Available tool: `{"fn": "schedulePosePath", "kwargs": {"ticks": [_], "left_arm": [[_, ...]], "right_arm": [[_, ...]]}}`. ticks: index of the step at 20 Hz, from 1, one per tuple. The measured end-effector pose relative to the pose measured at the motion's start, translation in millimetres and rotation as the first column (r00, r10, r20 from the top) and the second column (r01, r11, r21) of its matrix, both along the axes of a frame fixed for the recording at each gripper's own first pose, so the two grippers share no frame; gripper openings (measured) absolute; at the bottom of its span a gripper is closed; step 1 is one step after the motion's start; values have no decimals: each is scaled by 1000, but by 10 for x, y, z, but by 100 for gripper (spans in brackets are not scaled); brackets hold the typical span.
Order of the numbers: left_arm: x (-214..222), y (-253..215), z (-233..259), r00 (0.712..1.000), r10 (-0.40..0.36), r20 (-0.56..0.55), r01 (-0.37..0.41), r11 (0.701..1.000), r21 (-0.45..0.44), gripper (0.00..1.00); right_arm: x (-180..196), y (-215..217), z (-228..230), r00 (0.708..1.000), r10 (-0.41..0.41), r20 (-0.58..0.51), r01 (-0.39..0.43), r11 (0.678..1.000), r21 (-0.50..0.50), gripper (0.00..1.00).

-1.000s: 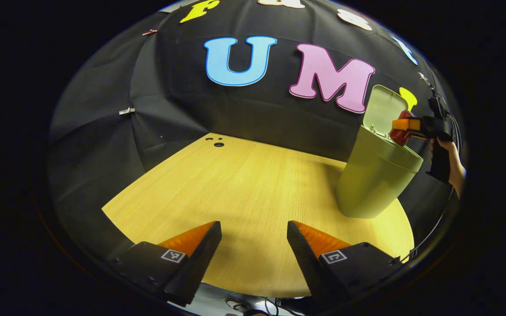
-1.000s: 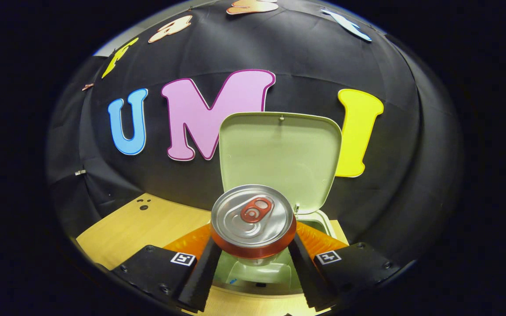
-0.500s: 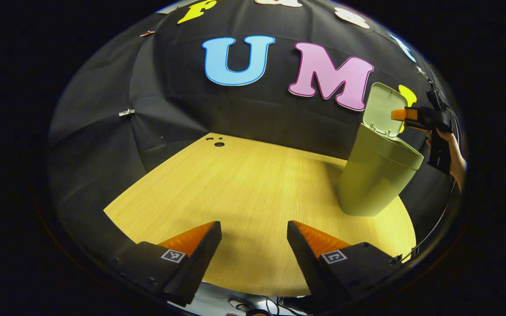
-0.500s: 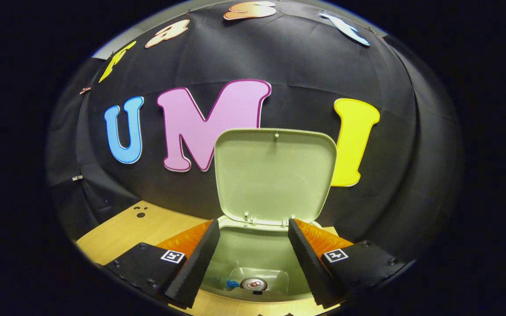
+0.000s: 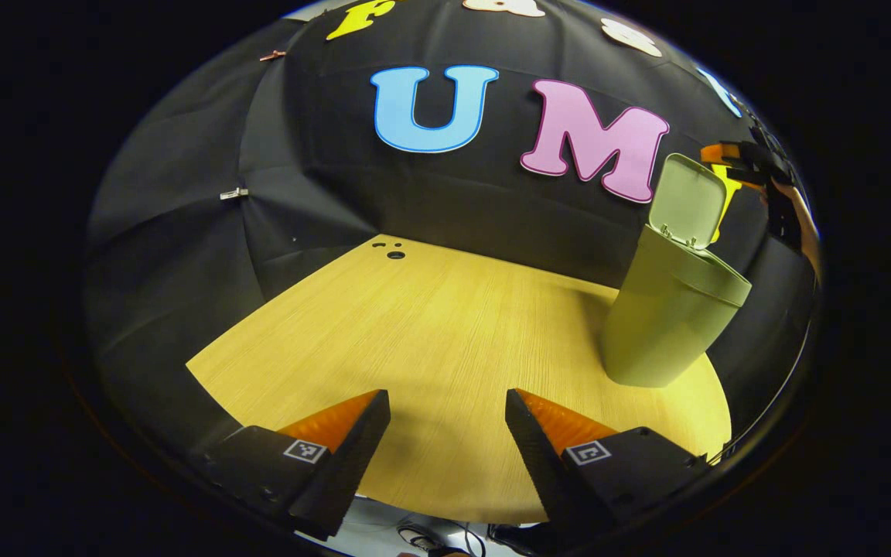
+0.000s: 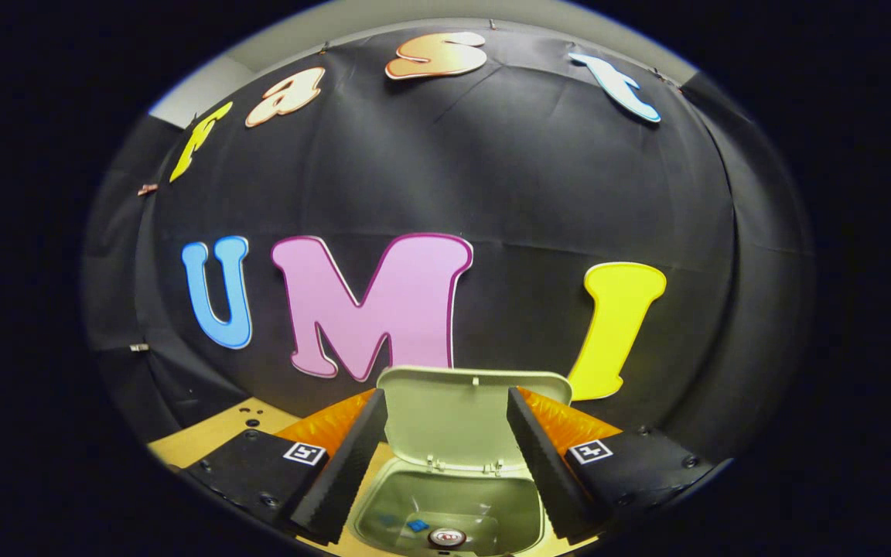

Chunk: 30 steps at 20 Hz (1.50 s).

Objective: Press the lid of the desktop garbage bin to open it, pick up the crumpled paper on the desktop and throw it into the bin, then pick up the pop can on the desktop and drop it into the bin, and finally close the garbage bin lid.

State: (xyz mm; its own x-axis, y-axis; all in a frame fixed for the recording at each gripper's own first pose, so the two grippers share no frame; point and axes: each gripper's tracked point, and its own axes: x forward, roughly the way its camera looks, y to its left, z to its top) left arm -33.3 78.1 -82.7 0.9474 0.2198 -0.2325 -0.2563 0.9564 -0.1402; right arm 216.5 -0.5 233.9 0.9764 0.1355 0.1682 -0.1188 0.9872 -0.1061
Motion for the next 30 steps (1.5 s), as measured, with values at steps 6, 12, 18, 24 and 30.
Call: {"fn": "schedulePosePath", "kwargs": {"ticks": [6,12,18,24,30], "left_arm": [[-3,56,9,999,41,23,-41,999,-29,96],[-89,156,-44,994,105,29,-104,993,-61,96],[-204,278,-125,986,168,12,-166,982,-92,96],[-195,282,102,980,191,49,-186,978,-95,96],[-91,176,189,994,90,62,-87,995,-48,96]], "right_arm": [[343,-39,465,999,-31,37,32,999,-19,97],[867,-173,517,997,-62,-39,63,998,20,98],[1119,-193,105,985,-55,-163,56,998,0,98],[998,-160,-43,976,-7,-218,13,1000,26,98],[538,-171,-371,963,12,-269,1,999,48,98]]}}
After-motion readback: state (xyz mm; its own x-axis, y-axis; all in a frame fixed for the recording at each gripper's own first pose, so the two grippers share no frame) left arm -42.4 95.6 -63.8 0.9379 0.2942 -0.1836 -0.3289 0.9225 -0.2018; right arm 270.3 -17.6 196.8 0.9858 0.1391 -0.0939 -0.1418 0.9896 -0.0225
